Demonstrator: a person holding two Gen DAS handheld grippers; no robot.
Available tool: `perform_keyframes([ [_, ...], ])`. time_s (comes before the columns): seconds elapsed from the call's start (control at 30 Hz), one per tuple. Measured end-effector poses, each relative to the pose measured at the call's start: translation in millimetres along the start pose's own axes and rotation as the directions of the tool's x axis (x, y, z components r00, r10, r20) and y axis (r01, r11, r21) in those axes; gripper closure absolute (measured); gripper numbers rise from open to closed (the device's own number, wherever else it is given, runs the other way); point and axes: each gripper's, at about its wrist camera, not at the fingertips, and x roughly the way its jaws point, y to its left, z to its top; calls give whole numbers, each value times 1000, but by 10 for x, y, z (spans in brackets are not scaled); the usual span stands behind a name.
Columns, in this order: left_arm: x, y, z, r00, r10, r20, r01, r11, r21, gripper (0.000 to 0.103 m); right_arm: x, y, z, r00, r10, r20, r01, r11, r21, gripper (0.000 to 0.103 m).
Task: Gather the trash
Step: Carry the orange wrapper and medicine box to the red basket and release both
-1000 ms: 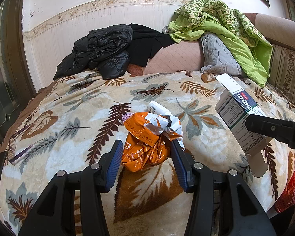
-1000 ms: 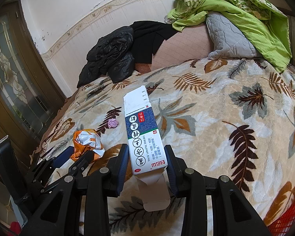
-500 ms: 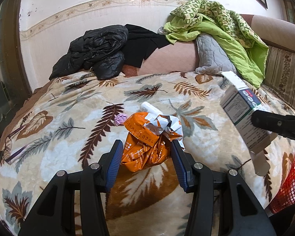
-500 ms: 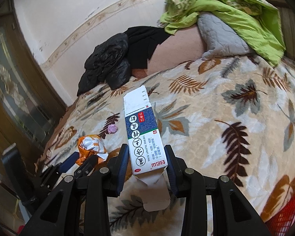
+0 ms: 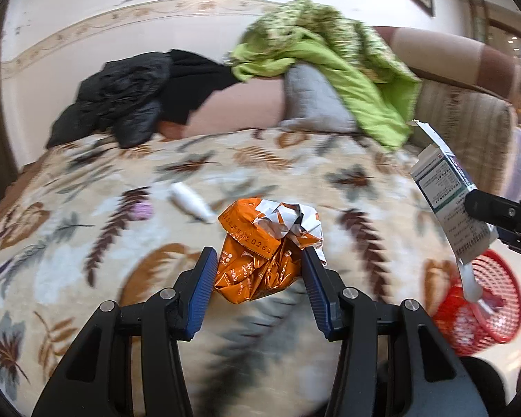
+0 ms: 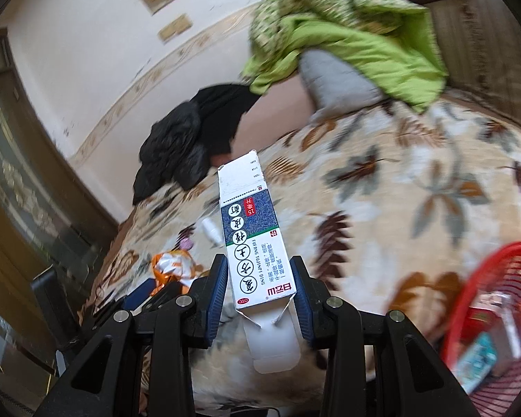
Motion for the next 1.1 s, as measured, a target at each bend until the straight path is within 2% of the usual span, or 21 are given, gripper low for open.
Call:
perform_keyframes([
  [0.2, -189, -652, 115, 986, -164, -11, 165, 984, 66, 54, -695, -578, 8, 991, -109, 76, 102, 991, 84, 64],
  [0.33, -248, -1103, 162, 965, -261, -41, 264, 957, 119, 54, -1048, -976, -44, 979, -177, 104, 159, 974, 161, 64],
  [0.43, -219, -1433, 195, 938, -334, -89, 343, 930, 131, 53, -1240, -1266, -96, 968, -225, 106, 199, 957, 213, 64],
  [0.6, -151, -1821, 213, 907, -395, -146, 414, 900, 137, 54, -1433, -1628, -188, 956, -278, 97, 243, 931, 274, 64],
  [0.73, -74, -2160, 221, 872, -446, -205, 477, 868, 141, 53, -1517, -1842, -257, 949, -304, 86, 263, 913, 313, 64],
  [0.93, 34, -2597, 146, 841, -471, -267, 523, 834, 175, 52, -1609, -2051, -325, 946, -313, 82, 266, 898, 351, 63],
  [1.03, 137, -2753, 96, 807, -497, -319, 561, 814, 150, 50, -1568, -2108, -347, 947, -313, 71, 268, 894, 359, 62],
  [1.1, 232, -2844, 53, 785, -504, -359, 576, 807, 128, 42, -1522, -2149, -359, 948, -312, 64, 269, 893, 362, 60],
])
